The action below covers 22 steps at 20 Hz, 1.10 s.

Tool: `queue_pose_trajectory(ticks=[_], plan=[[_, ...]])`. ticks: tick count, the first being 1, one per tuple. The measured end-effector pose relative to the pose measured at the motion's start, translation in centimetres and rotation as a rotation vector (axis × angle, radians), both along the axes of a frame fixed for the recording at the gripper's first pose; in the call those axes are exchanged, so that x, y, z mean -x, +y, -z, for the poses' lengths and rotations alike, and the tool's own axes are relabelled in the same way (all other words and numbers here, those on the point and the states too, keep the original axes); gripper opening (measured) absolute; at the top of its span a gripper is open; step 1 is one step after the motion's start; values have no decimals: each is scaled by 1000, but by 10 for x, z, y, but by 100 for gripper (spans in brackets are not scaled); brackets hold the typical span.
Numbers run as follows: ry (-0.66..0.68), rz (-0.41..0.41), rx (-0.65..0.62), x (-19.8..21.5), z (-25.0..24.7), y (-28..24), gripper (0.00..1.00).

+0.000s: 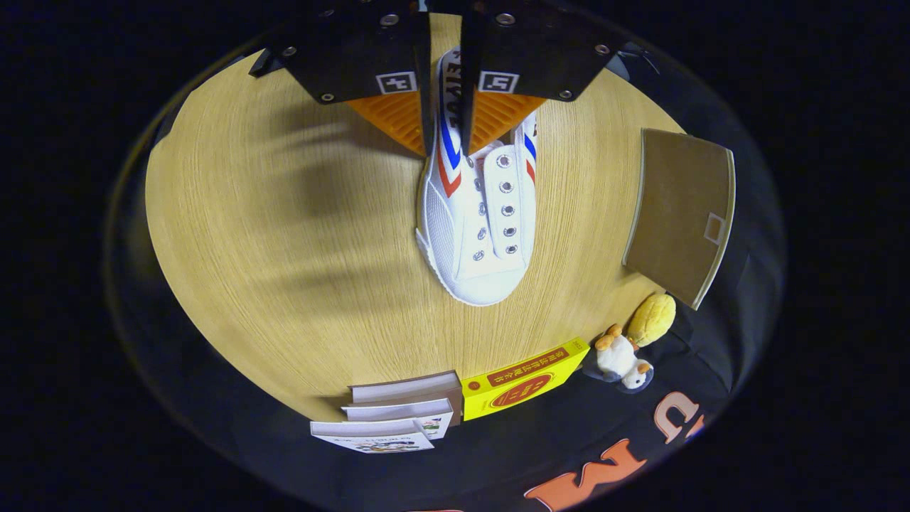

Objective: Open the storage box then place both shoes into the box .Put the left shoe in first, then the right shoe, with the right side of both shoes facing outward in a uniform manner.

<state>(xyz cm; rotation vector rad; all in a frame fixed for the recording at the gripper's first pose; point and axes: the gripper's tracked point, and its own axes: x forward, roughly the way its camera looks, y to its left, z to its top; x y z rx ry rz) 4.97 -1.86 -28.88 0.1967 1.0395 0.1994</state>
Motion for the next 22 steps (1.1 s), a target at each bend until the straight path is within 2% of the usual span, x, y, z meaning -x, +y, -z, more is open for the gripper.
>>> queue_pose_trajectory(ticks=[1, 3, 7, 13, 22], plan=[[-2, 20, -17, 2, -2, 1, 5], [-22, 48, -45, 3, -8, 3, 0], [-52, 92, -102, 0, -32, 10, 0], [-138, 113, -106, -4, -87, 39, 0], [-258, 148, -156, 10, -175, 149, 0]])
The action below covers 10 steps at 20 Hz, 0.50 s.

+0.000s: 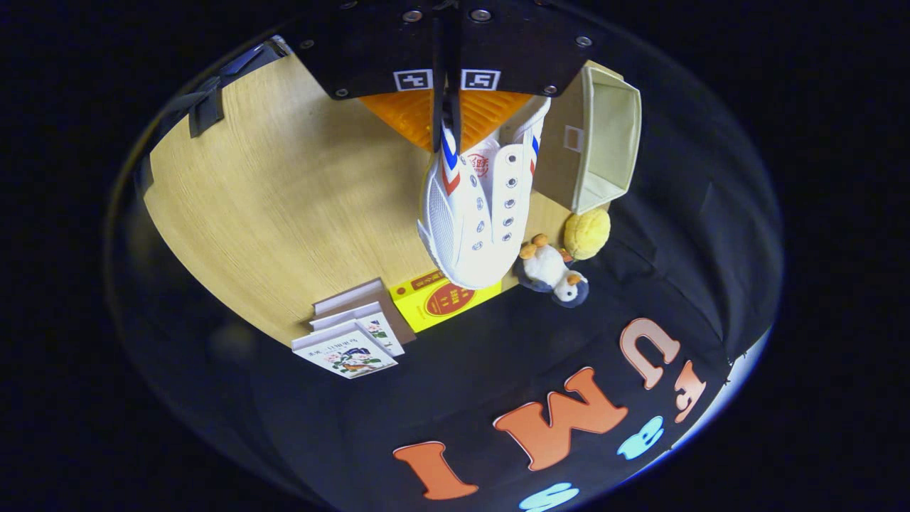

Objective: Open the storage box then place both shoes into the box .Put the left shoe in first, then the right shoe, with the right side of both shoes facing outward in a uniform manner.

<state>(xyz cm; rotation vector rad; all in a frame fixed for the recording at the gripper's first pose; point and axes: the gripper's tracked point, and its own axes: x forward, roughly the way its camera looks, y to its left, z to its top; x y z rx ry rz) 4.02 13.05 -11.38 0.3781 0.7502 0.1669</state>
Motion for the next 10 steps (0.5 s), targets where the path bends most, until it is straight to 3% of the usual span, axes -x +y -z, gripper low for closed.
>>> queue_pose_trajectory(ticks=[4, 10], plan=[[-48, -32, -6, 12, -32, 66, 0], [-56, -111, -5, 29, -39, 162, 0]])
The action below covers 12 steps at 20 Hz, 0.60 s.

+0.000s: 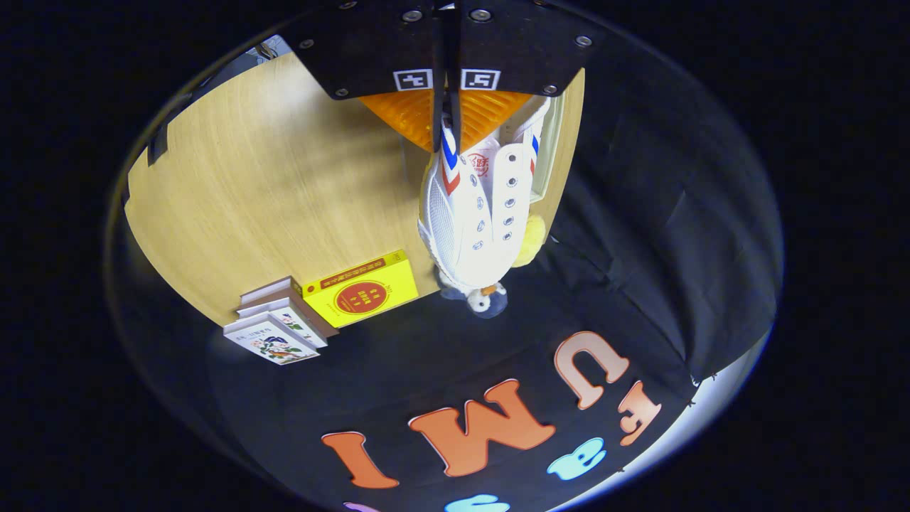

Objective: Open the storage box then place both shoes into the box .Put the left shoe in first, then the right shoe, with the right side of both shoes facing outward in a uniform manner.

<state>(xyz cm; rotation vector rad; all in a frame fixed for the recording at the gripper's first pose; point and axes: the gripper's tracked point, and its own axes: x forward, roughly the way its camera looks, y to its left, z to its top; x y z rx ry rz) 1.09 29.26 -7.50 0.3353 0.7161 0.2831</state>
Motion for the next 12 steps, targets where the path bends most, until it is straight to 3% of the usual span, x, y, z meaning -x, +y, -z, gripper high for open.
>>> queue_pose_trajectory(ticks=[5, 12], plan=[[38, -40, 63, 4, 33, 46, 0], [92, -3, 214, -6, 83, 47, 0]])
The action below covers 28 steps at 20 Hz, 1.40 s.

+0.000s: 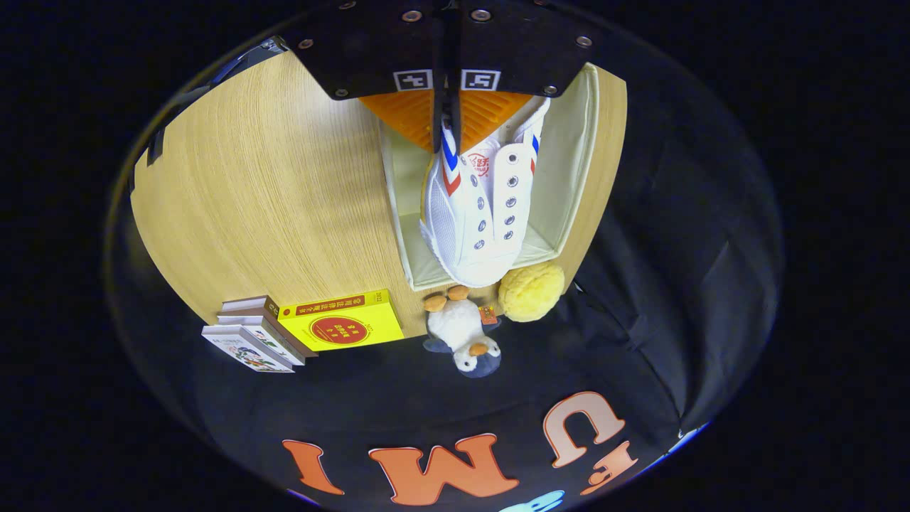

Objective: Open the storage box then place both shoes into the box .Put the left shoe in first, then the right shoe, with the right side of both shoes facing outward in a uniform manner.

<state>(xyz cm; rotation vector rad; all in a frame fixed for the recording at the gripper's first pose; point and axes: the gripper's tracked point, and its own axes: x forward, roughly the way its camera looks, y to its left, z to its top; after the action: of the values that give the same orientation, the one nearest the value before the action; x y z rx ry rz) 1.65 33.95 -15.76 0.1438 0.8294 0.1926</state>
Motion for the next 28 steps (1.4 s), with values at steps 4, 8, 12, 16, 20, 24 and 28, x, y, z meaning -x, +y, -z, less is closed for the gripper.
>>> queue_pose_trajectory(ticks=[4, 8, 12, 16, 20, 24, 28], plan=[[12, 13, 49, -5, 12, -4, 0], [38, 0, 79, -2, 19, -2, 4], [32, -21, 68, 0, 13, 10, 13], [-48, -70, 43, -9, -30, 17, 88], [-159, -78, 11, -18, -89, -1, 99], [-284, -81, -11, -26, -148, -34, 99], [-411, -68, -7, -28, -202, -86, 99]])
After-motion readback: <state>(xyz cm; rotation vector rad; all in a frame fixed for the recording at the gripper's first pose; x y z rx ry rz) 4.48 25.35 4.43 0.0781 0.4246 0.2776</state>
